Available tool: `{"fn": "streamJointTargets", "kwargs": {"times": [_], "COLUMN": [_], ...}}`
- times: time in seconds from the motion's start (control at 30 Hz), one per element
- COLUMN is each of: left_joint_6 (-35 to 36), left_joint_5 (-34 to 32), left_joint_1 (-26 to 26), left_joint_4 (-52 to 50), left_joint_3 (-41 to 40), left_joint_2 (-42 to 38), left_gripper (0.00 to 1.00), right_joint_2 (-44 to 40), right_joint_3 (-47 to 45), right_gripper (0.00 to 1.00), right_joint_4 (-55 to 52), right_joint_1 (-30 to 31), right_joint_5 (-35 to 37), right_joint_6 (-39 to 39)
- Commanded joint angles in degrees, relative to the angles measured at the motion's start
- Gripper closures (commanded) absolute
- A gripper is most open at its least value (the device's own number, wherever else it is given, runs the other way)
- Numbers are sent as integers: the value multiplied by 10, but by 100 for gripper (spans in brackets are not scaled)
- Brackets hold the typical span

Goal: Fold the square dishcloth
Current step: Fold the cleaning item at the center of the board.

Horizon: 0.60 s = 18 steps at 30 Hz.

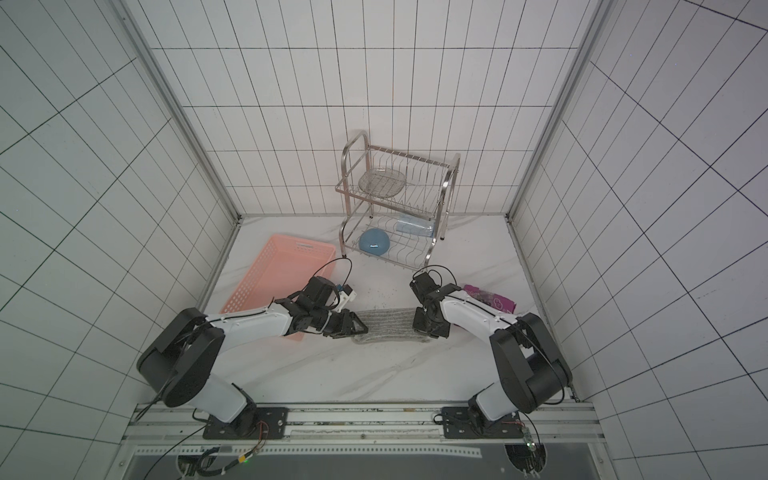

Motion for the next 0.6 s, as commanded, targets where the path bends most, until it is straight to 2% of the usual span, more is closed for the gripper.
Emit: {"fn": "streamJointTargets", "kwargs": {"times": [0.0,0.17,0.33,0.37,0.57], "left_joint_6": [2,-20,-62,-63,-57], "left_joint_5": [-14,-30,-27,-38,-102], "left_joint_1": [1,13,35,34,27], "left_joint_4": [-29,-57,-60,-65,-72], "left_joint_3": [11,33,32,32,34], "left_joint_2": [-15,10,40,43,46], "left_gripper": [78,98,100,93,71], "right_joint_2": [-17,-24,-24,-22,-18], "right_joint_3": [-1,1,0,0,-1], "right_gripper": [86,86,86,86,86], "right_joint_4": [-12,-24,-31,-30,-24], "right_joint_1": [5,5,5,5,5], "right_joint_5": [2,14,22,21,14], "right_joint_6": [3,4,2,2,2]}}
